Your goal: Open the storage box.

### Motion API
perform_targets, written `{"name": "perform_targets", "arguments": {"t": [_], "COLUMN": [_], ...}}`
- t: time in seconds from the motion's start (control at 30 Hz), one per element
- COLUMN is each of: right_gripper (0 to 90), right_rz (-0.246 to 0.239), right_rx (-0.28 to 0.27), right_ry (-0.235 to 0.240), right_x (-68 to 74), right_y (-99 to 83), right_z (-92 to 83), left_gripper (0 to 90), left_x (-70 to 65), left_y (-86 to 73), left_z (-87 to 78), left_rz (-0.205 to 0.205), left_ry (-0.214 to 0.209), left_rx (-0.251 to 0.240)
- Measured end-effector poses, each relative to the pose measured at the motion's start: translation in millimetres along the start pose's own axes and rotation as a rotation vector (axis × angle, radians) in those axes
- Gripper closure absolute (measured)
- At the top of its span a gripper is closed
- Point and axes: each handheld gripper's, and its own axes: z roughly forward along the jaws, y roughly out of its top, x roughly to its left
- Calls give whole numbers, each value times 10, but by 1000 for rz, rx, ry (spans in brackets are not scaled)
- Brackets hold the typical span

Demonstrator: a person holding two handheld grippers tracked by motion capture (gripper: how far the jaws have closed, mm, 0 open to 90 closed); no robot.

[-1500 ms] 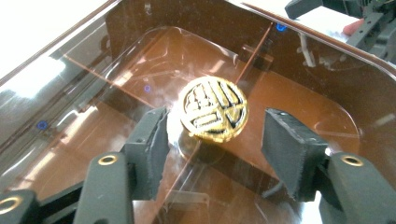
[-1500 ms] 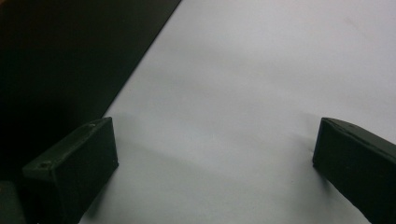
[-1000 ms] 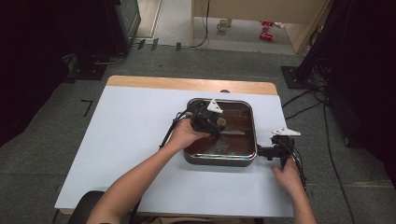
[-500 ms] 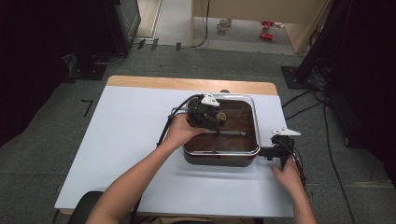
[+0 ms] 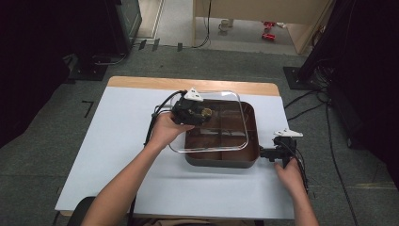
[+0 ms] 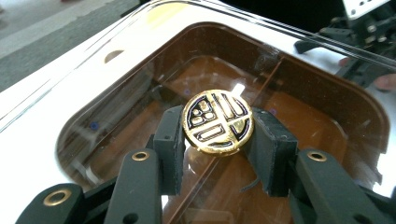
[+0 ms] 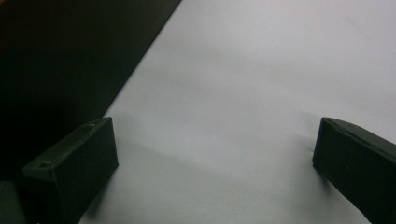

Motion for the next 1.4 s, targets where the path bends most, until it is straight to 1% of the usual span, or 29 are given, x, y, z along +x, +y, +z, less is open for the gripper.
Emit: {"name": "perform_targets", "arguments": {"t": [0.07, 0.2, 0.3, 0.47, 0.63, 0.73, 0.83, 0.9, 1.03, 1.07, 1.1, 1.23, 1.27, 1.3, 1.33, 1.4], "right_gripper": [0, 0, 0, 0, 0, 0, 0, 0, 0, 0, 0, 0, 0, 0, 0, 0], "right_rz": [1, 1, 1, 2, 3, 1, -1, 1, 1, 1, 1, 2, 2, 2, 2, 2], "right_rx": [0, 0, 0, 1, 1, 1, 1, 2, 1, 2, 2, 1, 1, 1, 1, 1], "right_ry": [0, 0, 0, 0, 0, 1, 1, 2, 2, 2, 2, 2, 2, 2, 2, 2], "right_x": [0, 0, 0, 1, 1, -1, -4, -3, -3, -4, -4, -3, -3, -3, -3, -3], "right_y": [0, 0, 0, 1, 1, 2, 2, 3, 4, 4, 4, 4, 4, 4, 4, 4], "right_z": [0, 0, 0, 0, 1, 1, 2, 3, 3, 3, 3, 3, 3, 3, 3, 3], "left_gripper": [590, 590, 590, 590, 590, 591, 591, 590, 590, 590, 590, 591, 591, 591, 591, 591], "left_x": [58, 149, 230, 336, 471, 574, 667, 742, 846, 895, 895, 1002, 1062, 1062, 1122, 1148], "left_y": [-44, -124, -205, -316, -434, -525, -602, -652, -729, -776, -776, -886, -948, -948, -1004, -1031], "left_z": [-55, -157, -247, -385, -538, -618, -673, -720, -784, -811, -811, -861, -883, -883, -903, -913], "left_rz": [-18, -40, -71, -109, -141, -160, -170, -185, -209, -217, -217, -247, -265, -265, -283, -291], "left_ry": [15, 43, 65, 83, 124, 152, 173, 186, 207, 226, 226, 255, 268, 268, 281, 288], "left_rx": [1, 3, 2, 2, 2, 4, 6, 12, 18, 24, 24, 42, 43, 43, 46, 47]}}
